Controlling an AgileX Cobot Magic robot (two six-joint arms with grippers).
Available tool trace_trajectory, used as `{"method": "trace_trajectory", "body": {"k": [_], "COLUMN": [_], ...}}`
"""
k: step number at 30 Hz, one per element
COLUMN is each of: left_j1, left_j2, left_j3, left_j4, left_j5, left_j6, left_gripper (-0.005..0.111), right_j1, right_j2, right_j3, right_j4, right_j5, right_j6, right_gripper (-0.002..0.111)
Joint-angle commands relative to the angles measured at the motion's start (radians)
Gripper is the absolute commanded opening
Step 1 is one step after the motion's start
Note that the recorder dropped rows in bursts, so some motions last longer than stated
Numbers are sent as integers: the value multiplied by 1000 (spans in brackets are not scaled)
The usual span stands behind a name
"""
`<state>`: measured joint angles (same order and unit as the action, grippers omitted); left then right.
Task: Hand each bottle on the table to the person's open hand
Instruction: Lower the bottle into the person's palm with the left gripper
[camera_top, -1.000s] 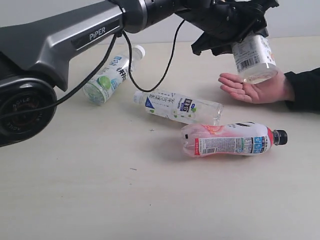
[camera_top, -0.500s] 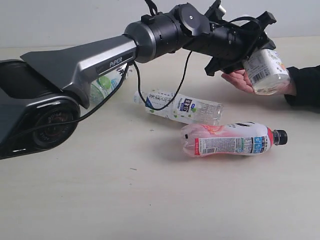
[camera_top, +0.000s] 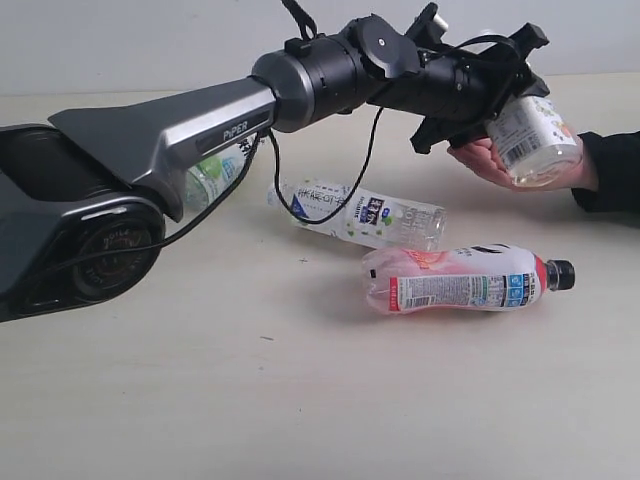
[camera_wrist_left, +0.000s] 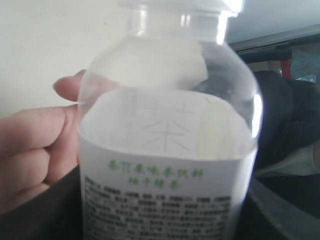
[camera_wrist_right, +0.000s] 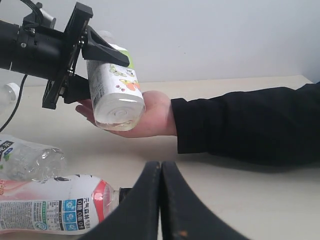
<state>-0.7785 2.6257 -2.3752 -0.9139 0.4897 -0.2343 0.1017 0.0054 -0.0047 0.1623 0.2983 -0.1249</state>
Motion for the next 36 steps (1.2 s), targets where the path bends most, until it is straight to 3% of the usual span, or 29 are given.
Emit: {"method": "trace_trajectory", "body": {"k": [1, 15, 24, 29, 36], "left_j1": [2, 2, 2, 2, 2], "left_j2": [10, 27, 27, 27, 27], "left_j3": [-9, -9, -9, -9, -9], "left_j4": [-12, -14, -14, -14, -14], "left_j5": [-33, -2, -2, 3, 13], "left_j6": [21, 21, 21, 21, 21], "left_gripper": [0, 2, 47, 56, 59], "right_j1": [-8, -8, -8, -8, -8], "right_j2": [-5, -5, -5, -5, -5], "right_j3": [5, 5, 5, 5, 5], "right_j4": [-2, -2, -2, -2, -2], "right_j5": [-8, -8, -8, -8, -8], "right_j6": [-3, -3, -3, -3, -3], "right_gripper": [0, 0, 0, 0, 0]}}
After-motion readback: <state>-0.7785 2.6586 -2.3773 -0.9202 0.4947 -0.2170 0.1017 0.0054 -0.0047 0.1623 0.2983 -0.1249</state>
